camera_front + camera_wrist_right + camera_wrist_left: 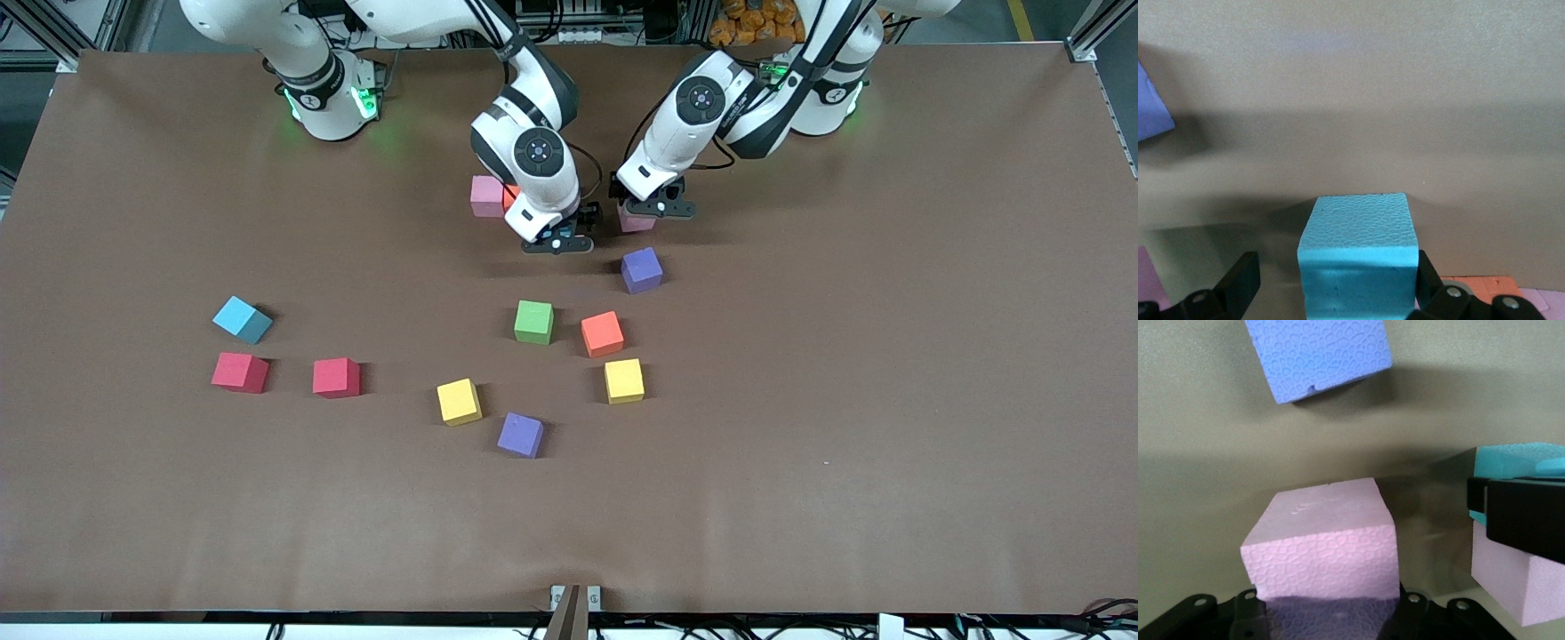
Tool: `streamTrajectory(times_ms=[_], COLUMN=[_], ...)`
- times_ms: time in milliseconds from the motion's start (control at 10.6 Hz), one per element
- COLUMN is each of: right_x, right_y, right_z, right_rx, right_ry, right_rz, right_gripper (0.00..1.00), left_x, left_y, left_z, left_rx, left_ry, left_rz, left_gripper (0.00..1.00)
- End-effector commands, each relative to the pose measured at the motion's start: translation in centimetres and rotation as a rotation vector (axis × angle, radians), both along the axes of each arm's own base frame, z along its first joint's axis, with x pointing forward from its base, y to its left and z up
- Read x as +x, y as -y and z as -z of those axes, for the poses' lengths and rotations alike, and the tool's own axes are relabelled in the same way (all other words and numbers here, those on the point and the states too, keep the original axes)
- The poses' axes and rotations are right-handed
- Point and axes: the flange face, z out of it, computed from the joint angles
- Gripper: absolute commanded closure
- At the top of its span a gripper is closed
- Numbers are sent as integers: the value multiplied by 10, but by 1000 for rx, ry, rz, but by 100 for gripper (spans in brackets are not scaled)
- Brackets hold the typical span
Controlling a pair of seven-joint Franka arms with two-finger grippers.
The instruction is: Form number 2 with 11 blocks
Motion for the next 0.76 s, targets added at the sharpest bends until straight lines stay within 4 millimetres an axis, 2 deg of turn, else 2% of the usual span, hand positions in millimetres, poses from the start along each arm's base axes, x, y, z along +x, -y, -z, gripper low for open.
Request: streamTrajectory(times_ms=[0, 378, 662], right_x=[1, 4, 13], right_y=[1, 6, 16], right_z=[-6, -20, -34], right_rx=[4, -24, -48], right_ry=[8, 3, 9], right_rz=[4, -22, -34], right_gripper=[0, 0, 0], left_x=[4, 4, 5], left_y=[1, 1, 1], left_z=[0, 0, 0], left_rx=[-5, -5, -5], left_ry=[-14, -14, -14], left_rz=[15, 15, 13], left_gripper=[100, 100, 100])
